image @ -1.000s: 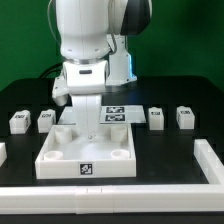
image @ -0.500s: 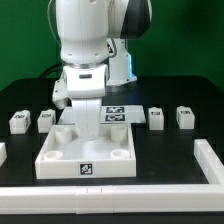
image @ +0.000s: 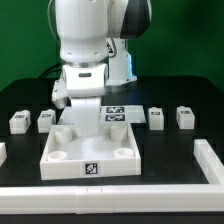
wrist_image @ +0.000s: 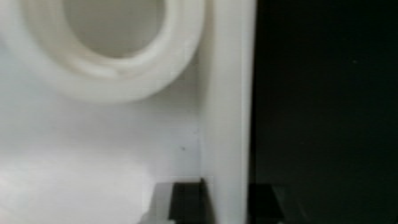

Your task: Assemble one leg

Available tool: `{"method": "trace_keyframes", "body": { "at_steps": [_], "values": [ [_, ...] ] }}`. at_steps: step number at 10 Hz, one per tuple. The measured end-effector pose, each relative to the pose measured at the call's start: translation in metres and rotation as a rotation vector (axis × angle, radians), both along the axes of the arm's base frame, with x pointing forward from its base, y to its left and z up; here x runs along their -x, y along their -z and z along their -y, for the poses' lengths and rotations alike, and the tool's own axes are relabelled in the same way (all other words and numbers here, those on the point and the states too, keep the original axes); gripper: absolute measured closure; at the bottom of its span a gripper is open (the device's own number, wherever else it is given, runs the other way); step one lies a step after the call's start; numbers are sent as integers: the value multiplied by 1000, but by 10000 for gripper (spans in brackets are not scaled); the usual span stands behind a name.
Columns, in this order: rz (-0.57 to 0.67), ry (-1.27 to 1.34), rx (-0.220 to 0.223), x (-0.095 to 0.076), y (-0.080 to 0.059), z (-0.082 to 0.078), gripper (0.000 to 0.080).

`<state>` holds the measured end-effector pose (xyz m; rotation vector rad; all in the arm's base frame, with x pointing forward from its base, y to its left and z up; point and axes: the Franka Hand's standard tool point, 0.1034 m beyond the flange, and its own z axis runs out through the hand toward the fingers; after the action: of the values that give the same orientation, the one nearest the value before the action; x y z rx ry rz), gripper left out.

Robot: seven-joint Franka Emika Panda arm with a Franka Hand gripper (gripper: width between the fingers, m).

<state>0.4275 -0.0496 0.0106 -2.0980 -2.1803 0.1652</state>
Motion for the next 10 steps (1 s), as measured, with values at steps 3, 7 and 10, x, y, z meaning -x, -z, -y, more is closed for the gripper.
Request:
{"method": "trace_keyframes", "body": {
  "at_steps": [3,7,10],
  "values": [
    [4,0,0,-1,0,0,722],
    [24,25,-12,-21,1,-38,722],
    [35,43,-23,-33,1,-71,722]
  ]
}}
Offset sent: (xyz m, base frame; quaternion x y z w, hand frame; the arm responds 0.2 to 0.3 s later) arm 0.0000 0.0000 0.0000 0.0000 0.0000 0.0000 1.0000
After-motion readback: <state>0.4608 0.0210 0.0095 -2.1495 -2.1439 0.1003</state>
